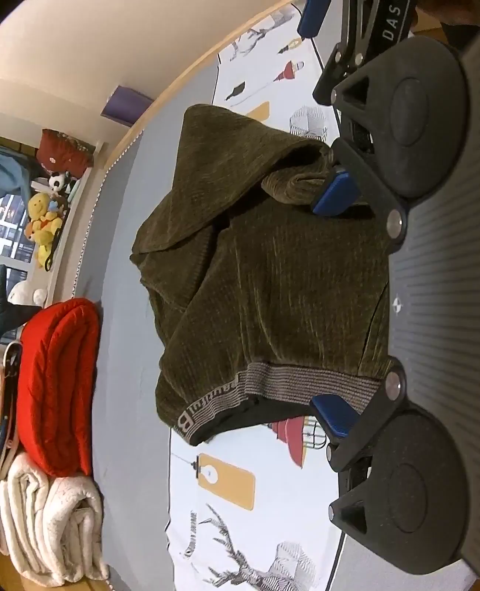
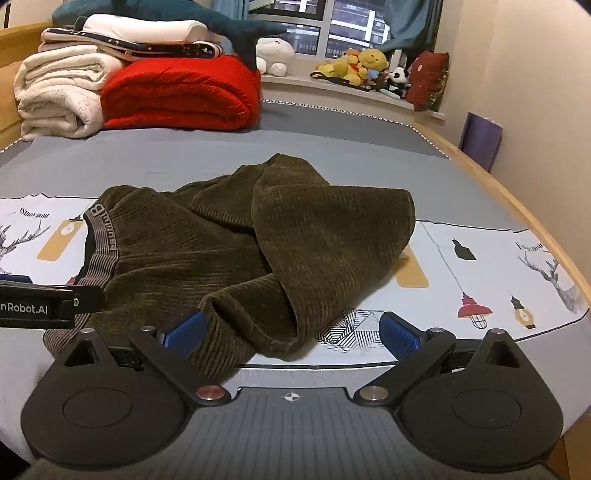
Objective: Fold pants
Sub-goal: 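Move both grippers toward the olive corduroy pants on the bed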
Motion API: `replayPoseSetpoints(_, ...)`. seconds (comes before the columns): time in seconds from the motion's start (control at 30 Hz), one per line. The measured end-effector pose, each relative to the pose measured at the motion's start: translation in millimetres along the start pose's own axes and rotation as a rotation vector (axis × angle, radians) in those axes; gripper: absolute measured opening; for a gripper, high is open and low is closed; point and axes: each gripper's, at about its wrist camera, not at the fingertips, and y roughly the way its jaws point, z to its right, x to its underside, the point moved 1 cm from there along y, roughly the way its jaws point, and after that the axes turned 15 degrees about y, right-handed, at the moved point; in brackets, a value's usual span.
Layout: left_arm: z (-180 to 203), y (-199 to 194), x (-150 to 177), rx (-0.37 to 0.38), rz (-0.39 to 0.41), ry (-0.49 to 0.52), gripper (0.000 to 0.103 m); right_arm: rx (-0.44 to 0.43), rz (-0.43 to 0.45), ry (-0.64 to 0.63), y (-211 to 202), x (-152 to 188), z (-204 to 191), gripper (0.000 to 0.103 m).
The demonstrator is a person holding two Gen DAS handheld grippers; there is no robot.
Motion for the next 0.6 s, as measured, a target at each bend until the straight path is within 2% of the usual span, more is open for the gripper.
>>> replayPoseSetpoints(0.13, 1.5, 3.2, 1.7, -0.002, -0.021, 0.005, 0.103, 0.001, -0.001, -0.004, 0.0, -0.4, -0.2, 0.1)
replayPoseSetpoints(0.37, 3.3, -2.9, 2.7, -0.02, 0.031, 0.009, 0.103, 0.002, -0.004, -0.006, 0.3, 0.0, 0.2, 0.1)
replayPoseSetpoints(0.47, 6.0, -1.5, 3.2, -0.012, 0.025, 0.023, 0.103, 0.002, -0.009, -0.011, 1.2, 1.0, 0.5, 0.1)
replayPoseSetpoints(0.6, 12.7, 1.9, 4.7, -0.007, -0.002, 0.06, 0.103, 0.028, -0.07, -0.039, 9.2, 6.1, -1.5, 0.1)
